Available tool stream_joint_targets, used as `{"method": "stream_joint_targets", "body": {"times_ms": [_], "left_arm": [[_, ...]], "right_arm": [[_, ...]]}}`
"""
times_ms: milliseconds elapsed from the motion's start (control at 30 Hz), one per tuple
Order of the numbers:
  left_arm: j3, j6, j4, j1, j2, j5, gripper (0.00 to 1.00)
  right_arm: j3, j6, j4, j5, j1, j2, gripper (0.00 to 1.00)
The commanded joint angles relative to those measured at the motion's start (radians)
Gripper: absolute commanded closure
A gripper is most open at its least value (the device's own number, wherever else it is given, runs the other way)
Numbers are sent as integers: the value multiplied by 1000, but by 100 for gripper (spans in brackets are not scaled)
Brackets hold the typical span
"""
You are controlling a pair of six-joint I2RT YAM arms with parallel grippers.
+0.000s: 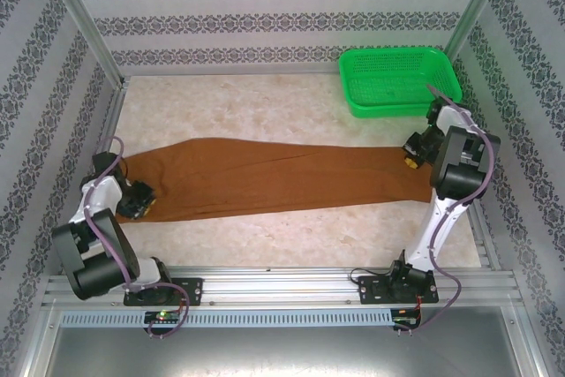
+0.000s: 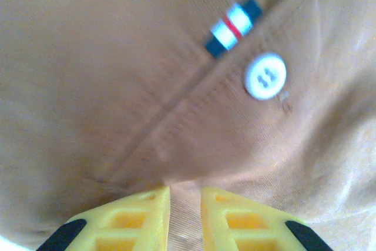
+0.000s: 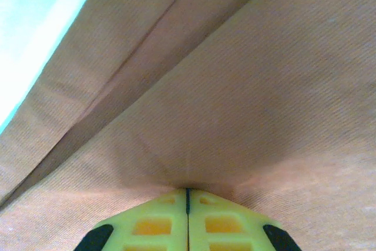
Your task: Roll up the long pants
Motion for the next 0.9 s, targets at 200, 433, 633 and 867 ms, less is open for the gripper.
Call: {"method": "stream_joint_targets", "body": {"times_ms": [200,433,633,867], "left_arm": [[104,-54,22,-324,-241,-34,57],[169,-90,219,-635,104,21,55],[350,-22,227,-801,361,-36,53],[470,-7,133,-848,567,-31,82]], "right_arm": [[-57,20,56,16,1,-1,90],[-33,6,40,31,67,-2,90],[-19,4,39,22,96,0,90],[8,1,20,27,103,18,100]]}}
